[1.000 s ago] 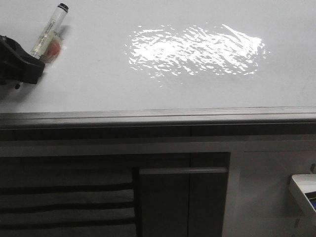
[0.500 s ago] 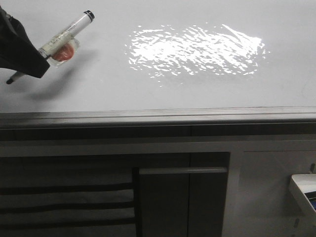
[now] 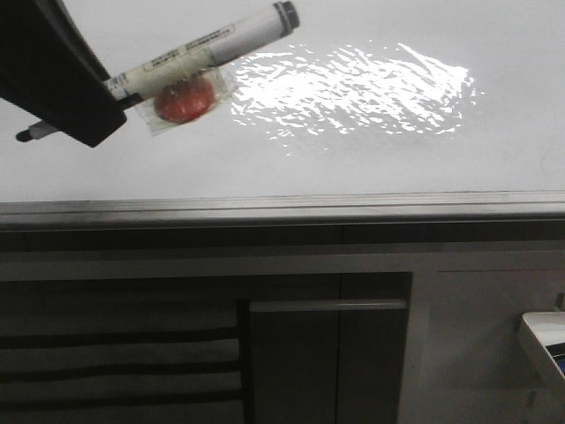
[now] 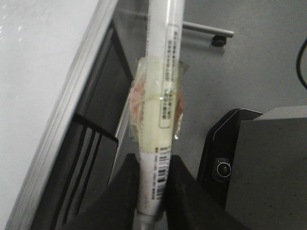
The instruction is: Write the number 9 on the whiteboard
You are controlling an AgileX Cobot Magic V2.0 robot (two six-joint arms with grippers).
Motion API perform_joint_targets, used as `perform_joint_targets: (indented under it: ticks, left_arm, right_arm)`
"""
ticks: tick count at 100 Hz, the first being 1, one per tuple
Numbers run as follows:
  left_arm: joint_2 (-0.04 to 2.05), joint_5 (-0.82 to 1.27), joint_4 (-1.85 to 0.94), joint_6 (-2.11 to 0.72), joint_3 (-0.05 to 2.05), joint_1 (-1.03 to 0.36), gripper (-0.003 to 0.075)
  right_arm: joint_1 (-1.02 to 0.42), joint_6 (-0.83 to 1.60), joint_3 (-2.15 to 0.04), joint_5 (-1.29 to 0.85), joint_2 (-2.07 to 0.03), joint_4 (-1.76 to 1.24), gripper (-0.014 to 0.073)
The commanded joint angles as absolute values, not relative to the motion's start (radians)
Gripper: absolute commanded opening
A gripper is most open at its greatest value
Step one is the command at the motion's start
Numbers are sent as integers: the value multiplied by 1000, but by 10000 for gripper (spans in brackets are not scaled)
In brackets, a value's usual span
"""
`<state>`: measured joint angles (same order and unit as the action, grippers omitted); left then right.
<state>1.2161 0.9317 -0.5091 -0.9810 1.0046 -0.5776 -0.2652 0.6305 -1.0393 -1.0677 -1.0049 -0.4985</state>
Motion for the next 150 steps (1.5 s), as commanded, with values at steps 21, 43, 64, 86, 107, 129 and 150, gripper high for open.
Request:
perform_joint_targets:
  ticks: [21, 43, 64, 86, 107, 129, 150]
  left_arm:
    - [1190, 913, -598, -1097, 1041, -633, -20]
    - [1190, 911, -598, -1106, 1041, -652, -20]
    - [1190, 896, -604, -1118, 1041, -652, -20]
    - [1190, 887, -604, -1119, 1041, -652, -20]
    - [1190, 887, -604, -1119, 1041, -652, -20]
    - [1190, 887, -604, -1119, 1041, -652, -20]
    - [1190, 887, -604, -1119, 1041, -652, -20]
  right_arm:
    - [-384, 1044, -1117, -1032, -1140, -771, 498]
    - [-483, 1129, -1192, -1010, -1257, -771, 447]
    - [-509, 1136, -1214, -986, -1318, -776, 362]
    - [-513, 1136, -1214, -1000, -1329, -776, 361]
    - [-513, 1136, -1214, -1010, -1330, -770, 259]
    - [-513, 1136, -1212, -1029, -1330, -762, 213]
    - [-514, 1153, -1212, -1030, -1331, -761, 199]
